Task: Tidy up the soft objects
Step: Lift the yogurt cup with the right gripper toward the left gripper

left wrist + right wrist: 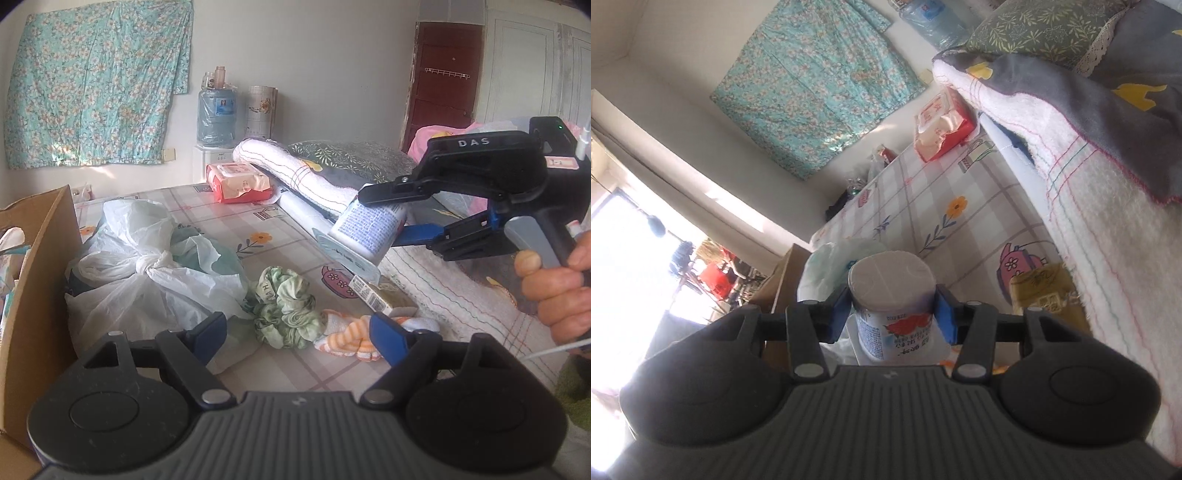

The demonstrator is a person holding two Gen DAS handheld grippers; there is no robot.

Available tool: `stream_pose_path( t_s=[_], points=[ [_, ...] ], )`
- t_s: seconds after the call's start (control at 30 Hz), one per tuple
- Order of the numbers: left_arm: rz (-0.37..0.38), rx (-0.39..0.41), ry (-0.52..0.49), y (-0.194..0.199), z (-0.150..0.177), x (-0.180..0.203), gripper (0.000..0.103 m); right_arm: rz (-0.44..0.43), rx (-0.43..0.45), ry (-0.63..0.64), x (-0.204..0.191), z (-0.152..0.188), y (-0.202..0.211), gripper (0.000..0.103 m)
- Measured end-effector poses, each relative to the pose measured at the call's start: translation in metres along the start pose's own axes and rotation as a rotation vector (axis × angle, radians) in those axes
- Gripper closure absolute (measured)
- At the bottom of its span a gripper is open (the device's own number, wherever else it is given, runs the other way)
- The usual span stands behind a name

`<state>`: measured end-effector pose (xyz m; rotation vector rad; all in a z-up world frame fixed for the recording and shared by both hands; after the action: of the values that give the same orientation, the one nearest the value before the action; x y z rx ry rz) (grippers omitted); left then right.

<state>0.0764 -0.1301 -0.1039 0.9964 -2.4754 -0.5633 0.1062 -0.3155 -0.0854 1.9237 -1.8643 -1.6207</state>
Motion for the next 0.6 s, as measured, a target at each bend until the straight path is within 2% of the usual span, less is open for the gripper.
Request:
stream_pose_path(
  t_s=[0.1,0.2,0.27,0.4,0.5,0.6],
  points=[
    [0.016,-0.023,-0.012,0.009,0.005,0.001,0.018,-0.054,-0.085,-0.036,-0.008,0.022,0.003,0.056],
    [0.020,-0.057,-0.022,0.015,0.015,0.002,0.020,-0.084,-0.185,-0.093,-0.008,0.052,-0.011,0.055],
    [0.018,-0.083,-0.022,0.018,0.023,0.001,0.028,-0.107,-0.255,-0.154,-0.006,0.073,-0.026,0.055],
    [0.017,-0.137,0.013,0.015,0.035,-0.004,0.037,-0.125,-0.364,-0.257,-0.003,0.107,-0.055,0.055],
    [0.011,-0.156,0.030,0.012,0.041,-0.009,0.041,-0.087,-0.390,-0.276,0.002,0.122,-0.068,0.054],
    [0.014,-0.172,0.061,0.009,0.048,-0.014,0.044,-0.048,-0.377,-0.260,0.004,0.127,-0.071,0.053]
  ],
)
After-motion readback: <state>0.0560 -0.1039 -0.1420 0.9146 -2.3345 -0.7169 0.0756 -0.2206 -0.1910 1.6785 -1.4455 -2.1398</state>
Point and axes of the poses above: each gripper's, at about its wrist camera, not at the fingertips, and y roughly against the way its jaws point, x to its right, z to its underside, the point moved 9 cm from there along -y, roughly the way its jaws point, and after that the axes turned 14 degrees about z, right-handed, at the moved point
